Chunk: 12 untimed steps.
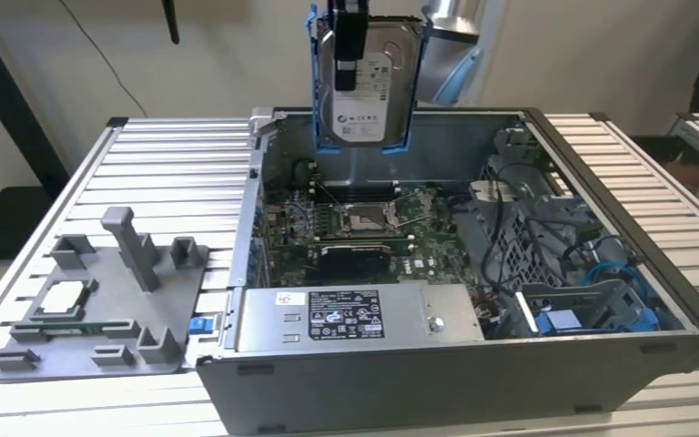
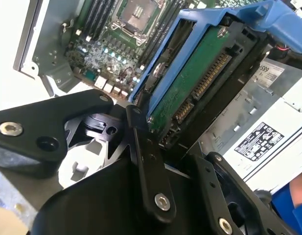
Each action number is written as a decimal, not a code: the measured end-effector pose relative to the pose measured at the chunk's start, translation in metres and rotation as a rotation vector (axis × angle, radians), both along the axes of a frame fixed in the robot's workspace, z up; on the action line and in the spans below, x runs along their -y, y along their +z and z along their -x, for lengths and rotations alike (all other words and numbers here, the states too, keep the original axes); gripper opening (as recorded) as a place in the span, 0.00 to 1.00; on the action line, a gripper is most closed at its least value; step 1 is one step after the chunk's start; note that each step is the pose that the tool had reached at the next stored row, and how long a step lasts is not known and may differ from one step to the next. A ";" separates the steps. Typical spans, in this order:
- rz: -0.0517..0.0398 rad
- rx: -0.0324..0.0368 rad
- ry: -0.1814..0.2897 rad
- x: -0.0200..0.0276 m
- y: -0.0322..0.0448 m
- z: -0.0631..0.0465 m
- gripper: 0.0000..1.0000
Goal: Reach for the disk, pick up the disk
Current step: 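Pick up the disk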
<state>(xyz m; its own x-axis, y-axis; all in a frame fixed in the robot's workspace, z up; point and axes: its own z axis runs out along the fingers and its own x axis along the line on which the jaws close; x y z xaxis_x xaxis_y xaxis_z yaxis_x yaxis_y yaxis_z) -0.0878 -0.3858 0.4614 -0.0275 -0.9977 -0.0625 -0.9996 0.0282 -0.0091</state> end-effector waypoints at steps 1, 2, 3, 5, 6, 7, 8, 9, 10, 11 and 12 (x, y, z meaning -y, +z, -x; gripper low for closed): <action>0.0000 0.0000 0.000 0.0008 0.0000 -0.001 0.00; -0.0001 0.0000 -0.001 0.0017 0.0000 -0.001 0.00; 0.0000 0.0000 -0.001 0.0026 0.0000 -0.002 0.00; -0.0001 0.0000 -0.001 0.0045 -0.0001 -0.003 0.00; 0.0000 -0.0002 -0.002 0.0053 0.0000 -0.004 0.00; -0.0001 -0.0001 -0.002 0.0062 0.0000 -0.004 0.00; -0.0001 -0.0002 -0.002 0.0070 -0.0001 -0.005 0.00; 0.0000 -0.0002 -0.003 0.0077 0.0000 -0.005 0.00; 0.0000 -0.0002 -0.003 0.0085 0.0000 -0.006 0.00; -0.0001 -0.0001 -0.003 0.0093 -0.0001 -0.006 0.00; 0.0001 -0.0002 -0.003 0.0101 0.0000 -0.007 0.00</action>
